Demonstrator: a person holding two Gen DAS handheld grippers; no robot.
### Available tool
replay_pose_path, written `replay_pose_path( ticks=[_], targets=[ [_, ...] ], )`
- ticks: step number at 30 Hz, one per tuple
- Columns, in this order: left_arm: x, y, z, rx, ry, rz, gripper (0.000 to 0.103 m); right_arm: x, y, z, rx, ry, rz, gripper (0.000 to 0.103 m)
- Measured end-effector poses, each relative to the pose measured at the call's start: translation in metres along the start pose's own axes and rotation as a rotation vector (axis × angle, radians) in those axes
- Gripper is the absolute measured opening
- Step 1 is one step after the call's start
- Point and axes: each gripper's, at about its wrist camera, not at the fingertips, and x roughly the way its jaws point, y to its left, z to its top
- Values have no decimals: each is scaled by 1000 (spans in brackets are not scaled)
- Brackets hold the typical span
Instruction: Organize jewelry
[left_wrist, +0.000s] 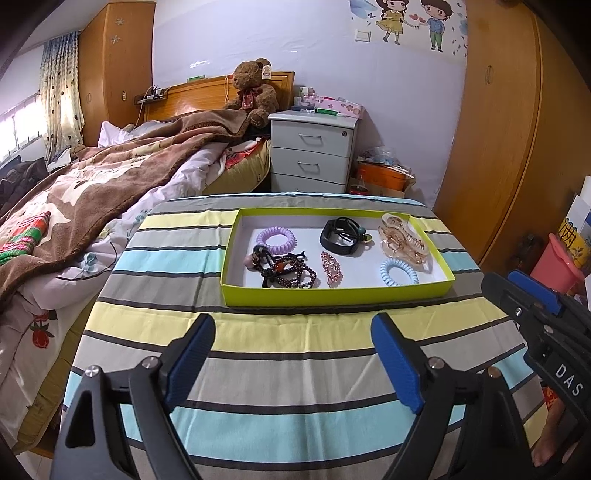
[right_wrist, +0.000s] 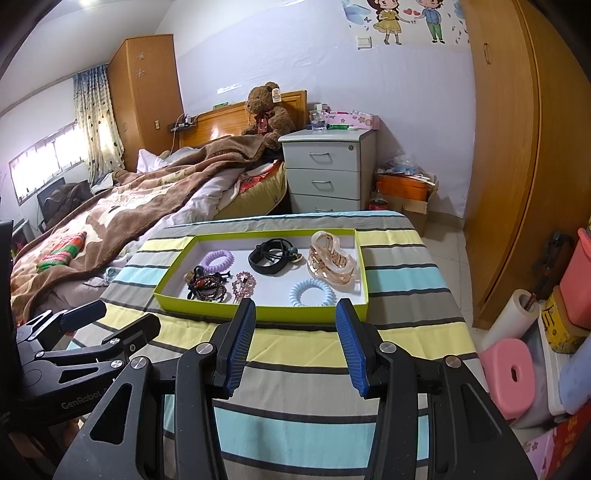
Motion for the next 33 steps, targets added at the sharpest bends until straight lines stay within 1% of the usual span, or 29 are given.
replay_pose_path(
  ticks=[9, 14, 24, 33],
  targets=[
    [0, 0, 0, -14, -1, -20, 88, -2, 0, 1, -1, -5, -2, 46],
    [-1, 0, -1, -8, -10, -12, 88, -3, 1, 0, -2, -8, -1, 46],
    [1, 2, -2, -11, 5, -8, 88, -3, 2, 1, -3, -8, -1, 46],
    [0, 2, -1, -8, -6, 0, 88, -4, 4, 1, -5, -8, -3, 46]
  ],
)
